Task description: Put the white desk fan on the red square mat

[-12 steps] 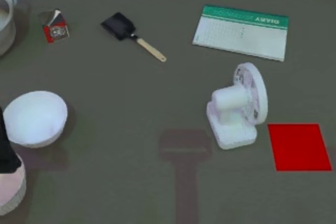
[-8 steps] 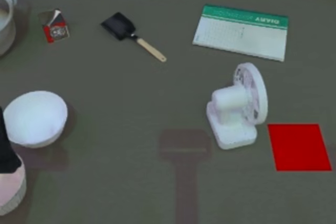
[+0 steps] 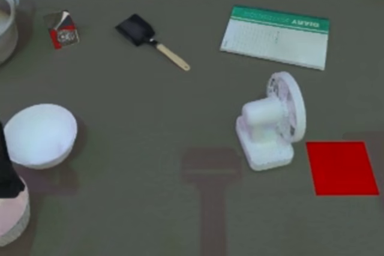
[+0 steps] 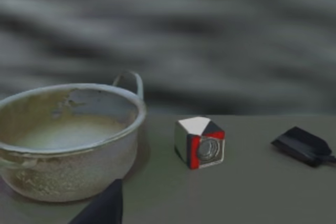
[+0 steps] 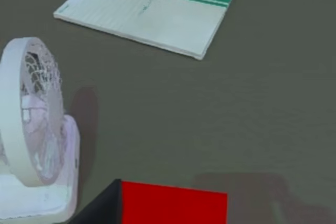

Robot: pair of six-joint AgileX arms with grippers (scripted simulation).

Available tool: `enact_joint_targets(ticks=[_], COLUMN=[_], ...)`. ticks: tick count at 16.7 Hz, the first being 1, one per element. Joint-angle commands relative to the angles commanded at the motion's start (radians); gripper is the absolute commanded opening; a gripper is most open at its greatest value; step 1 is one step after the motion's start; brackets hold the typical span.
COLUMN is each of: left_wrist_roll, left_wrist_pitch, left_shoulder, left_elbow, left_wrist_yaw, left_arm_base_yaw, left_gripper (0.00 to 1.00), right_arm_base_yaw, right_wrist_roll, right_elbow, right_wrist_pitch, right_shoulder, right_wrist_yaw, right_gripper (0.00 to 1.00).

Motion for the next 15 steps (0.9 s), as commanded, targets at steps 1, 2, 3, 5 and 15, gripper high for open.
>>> enact_joint_targets(ticks=[1, 2, 3, 5, 15], left_wrist_roll=[0.0, 0.0, 0.0, 0.0, 0.0], left_wrist_pitch=[0.0, 0.0, 0.0, 0.0, 0.0], left_shoulder=[0.0, 0.0, 0.0, 0.0, 0.0], left_elbow=[0.0, 0.0, 0.0, 0.0, 0.0], left_wrist_yaw=[0.0, 0.0, 0.0, 0.0, 0.0], left_arm_base_yaw=[0.0, 0.0, 0.0, 0.0, 0.0], left_gripper=[1.0, 1.0, 1.0, 1.0, 1.0], right_arm_base_yaw=[0.023, 0.046, 0.07, 0.117, 0.288], right_wrist_roll=[0.008, 0.017, 0.027, 0.05, 0.166], right_elbow=[0.092, 0.188, 0.287, 0.493, 1.418], right_wrist_pitch=[-0.069, -0.14, -0.212, -0.356, -0.946], right_shoulder=[0.097, 0.197, 0.301, 0.514, 1.426], right_wrist_yaw=[0.0, 0.0, 0.0, 0.001, 0.014], right_gripper=[1.0, 1.0, 1.0, 1.0, 1.0])
